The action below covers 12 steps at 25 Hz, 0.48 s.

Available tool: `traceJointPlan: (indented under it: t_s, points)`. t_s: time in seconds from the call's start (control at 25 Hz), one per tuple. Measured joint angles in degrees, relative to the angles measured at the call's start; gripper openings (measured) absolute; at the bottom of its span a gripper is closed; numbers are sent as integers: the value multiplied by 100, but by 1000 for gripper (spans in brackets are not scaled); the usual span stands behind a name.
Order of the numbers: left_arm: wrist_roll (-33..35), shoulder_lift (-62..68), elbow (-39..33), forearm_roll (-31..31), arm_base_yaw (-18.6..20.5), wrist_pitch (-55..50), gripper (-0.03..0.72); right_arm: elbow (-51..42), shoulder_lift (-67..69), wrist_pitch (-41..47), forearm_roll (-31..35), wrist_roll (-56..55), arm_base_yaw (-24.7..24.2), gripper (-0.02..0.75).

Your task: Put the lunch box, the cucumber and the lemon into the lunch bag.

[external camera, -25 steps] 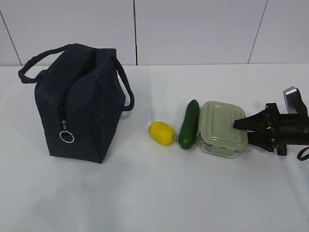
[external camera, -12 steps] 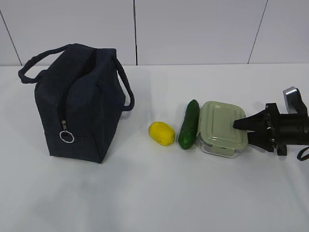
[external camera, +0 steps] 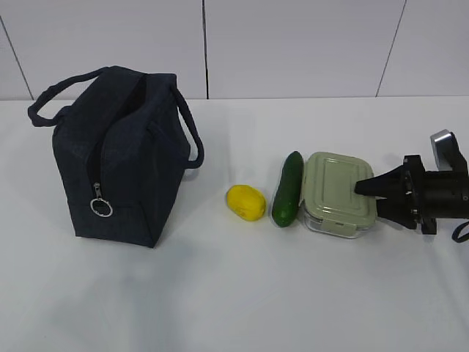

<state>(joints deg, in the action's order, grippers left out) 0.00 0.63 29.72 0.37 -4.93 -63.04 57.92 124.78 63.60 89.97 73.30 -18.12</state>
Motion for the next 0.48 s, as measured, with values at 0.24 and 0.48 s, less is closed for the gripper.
traceJointPlan:
  t_s: [0.24, 0.48]
  points:
    - [0, 0, 0, 0, 0, 0, 236, 0, -31, -10, -68, -113, 0, 384]
    - [0, 0, 0, 0, 0, 0, 236, 0, -45, -10, -120, -234, 0, 383]
